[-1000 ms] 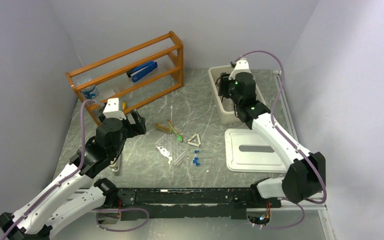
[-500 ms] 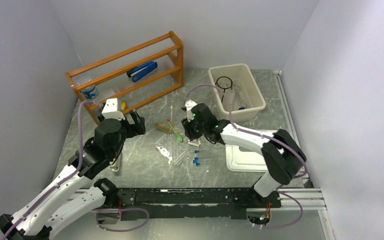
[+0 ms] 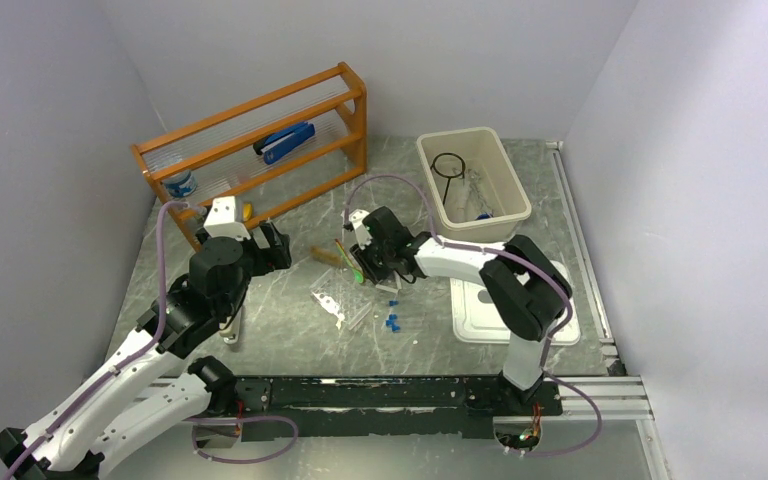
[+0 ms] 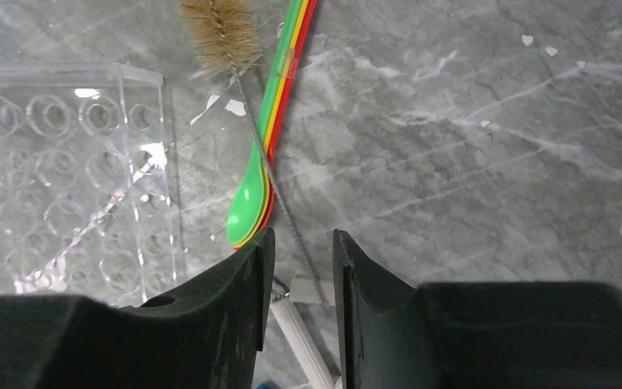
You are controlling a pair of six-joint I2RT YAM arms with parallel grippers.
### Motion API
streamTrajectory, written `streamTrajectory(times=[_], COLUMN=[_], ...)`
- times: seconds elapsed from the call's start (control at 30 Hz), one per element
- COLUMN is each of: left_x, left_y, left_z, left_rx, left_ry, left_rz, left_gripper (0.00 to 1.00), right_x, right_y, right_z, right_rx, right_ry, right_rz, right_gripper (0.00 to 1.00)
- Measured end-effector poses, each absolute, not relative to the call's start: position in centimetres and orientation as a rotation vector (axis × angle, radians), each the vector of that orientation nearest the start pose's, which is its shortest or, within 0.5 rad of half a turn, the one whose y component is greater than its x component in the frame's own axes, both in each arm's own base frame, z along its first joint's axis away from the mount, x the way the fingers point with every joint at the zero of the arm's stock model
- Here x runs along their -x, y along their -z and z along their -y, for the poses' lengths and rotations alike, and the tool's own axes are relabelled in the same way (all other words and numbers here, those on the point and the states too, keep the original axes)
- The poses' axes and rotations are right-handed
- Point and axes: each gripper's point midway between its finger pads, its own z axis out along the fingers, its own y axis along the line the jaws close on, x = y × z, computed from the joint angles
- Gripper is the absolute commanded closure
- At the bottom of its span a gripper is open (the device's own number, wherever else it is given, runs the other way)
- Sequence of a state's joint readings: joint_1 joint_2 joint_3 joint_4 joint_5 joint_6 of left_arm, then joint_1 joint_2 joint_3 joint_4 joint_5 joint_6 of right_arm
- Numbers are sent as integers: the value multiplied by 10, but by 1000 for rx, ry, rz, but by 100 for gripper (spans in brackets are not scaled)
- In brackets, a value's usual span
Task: Organize the chemistry lab equipment
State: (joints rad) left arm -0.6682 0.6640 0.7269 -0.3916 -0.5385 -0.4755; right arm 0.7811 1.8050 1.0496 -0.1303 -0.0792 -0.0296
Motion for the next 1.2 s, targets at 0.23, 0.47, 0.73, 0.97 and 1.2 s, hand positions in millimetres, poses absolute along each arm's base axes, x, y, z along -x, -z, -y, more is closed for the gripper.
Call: streamTrajectory(times=[0.23,0.47,0.73,0.97,1.2], left_x=[-252,-251,-251,-251,-251], left_y=[-241,-242,-242,-243,-243], left_z=[105,105,104,104,104], left_rx=[183,184,185,186,186], left_ry=[283,284,286,288,290], left_rz=[-1852,-1849,-1848,-1844,-1843], left_gripper=[4,4,4,4,4], right_x=[-299,-296,-297,-309,-323], right_y=[-16,-15,-26,-113,-196], right_z=[-313,-318,-319,-324,-297], right_rx=[1081,1187,1182,1008,755], right_ry=[-392,-393,-367,-420,-368], right_rz=[-2292,-2287,-2258,-2034,-1837], right_gripper=[79,100,100,100,100])
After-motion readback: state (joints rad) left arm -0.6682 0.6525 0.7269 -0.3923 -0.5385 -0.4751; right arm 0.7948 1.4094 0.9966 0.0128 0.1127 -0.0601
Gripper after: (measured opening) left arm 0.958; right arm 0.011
